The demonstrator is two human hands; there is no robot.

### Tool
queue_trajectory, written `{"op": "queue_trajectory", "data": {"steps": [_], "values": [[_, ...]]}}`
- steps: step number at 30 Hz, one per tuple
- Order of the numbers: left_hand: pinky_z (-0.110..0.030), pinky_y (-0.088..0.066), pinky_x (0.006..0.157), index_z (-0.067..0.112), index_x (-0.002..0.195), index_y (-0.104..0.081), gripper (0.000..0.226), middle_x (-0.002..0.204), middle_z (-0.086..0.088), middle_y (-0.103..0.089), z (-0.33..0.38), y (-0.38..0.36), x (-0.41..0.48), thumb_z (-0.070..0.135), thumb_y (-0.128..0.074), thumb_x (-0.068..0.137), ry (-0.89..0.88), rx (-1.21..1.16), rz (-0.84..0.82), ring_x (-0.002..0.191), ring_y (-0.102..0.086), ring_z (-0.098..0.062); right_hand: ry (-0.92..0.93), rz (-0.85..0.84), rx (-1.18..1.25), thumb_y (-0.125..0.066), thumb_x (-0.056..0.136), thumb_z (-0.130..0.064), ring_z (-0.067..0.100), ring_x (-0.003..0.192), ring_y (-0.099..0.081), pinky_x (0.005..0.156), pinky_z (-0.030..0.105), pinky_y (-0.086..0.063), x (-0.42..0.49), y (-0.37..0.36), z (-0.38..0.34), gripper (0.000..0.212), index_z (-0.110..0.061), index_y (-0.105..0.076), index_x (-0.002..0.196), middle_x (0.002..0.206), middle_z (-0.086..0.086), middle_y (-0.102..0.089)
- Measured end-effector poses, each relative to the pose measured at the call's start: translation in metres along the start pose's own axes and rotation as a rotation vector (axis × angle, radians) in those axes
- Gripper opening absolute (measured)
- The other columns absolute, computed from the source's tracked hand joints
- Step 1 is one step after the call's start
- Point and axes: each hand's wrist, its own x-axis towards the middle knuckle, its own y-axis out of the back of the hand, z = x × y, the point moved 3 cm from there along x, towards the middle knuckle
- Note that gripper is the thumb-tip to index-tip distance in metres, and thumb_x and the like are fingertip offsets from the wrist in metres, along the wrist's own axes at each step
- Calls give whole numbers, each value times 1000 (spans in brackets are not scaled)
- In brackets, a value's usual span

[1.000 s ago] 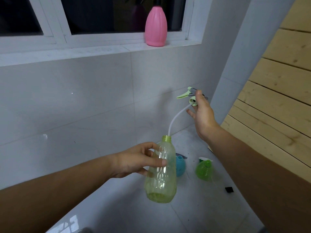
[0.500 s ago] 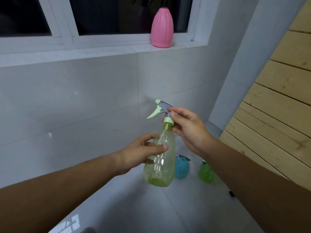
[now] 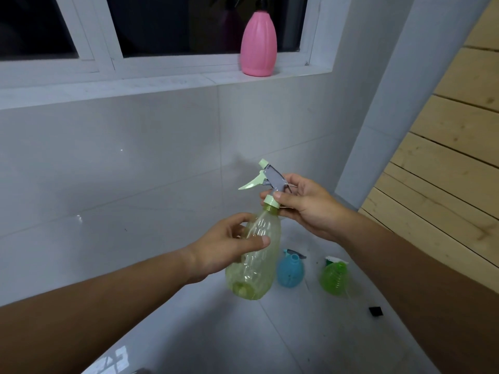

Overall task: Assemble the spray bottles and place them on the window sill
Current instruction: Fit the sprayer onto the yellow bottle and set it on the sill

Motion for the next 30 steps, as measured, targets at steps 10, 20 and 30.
{"op": "queue_trajectory", "data": {"steps": [10, 20, 30], "values": [[-57, -54, 100, 29, 117, -72, 54, 119, -28, -68, 2, -1, 3, 39, -88, 67, -9, -2, 8, 96, -73, -29, 77, 59, -334, -62, 93, -14, 17, 95, -69, 90, 36, -58, 1, -2, -2, 28, -10, -59, 121, 105, 11, -70], [-53, -58, 94, 27, 116, -72, 48, 113, -28, -69, 7, 4, 1, 37, -86, 71, -15, 53, 14, 88, -71, -22, 64, -18, -197, -61, 92, -3, 19, 97, -64, 79, 26, -57, 1, -5, -1, 26, -8, -61, 118, 106, 17, -64], [-37, -57, 82, 35, 115, -70, 50, 98, -12, -70, 6, 4, 4, 39, -87, 69, -11, 84, 15, 84, -69, -16, 29, 5, -196, -66, 90, -14, 14, 90, -68, 80, 30, -56, 5, -4, 2, 13, -12, -65, 102, 105, 8, -69]]}}
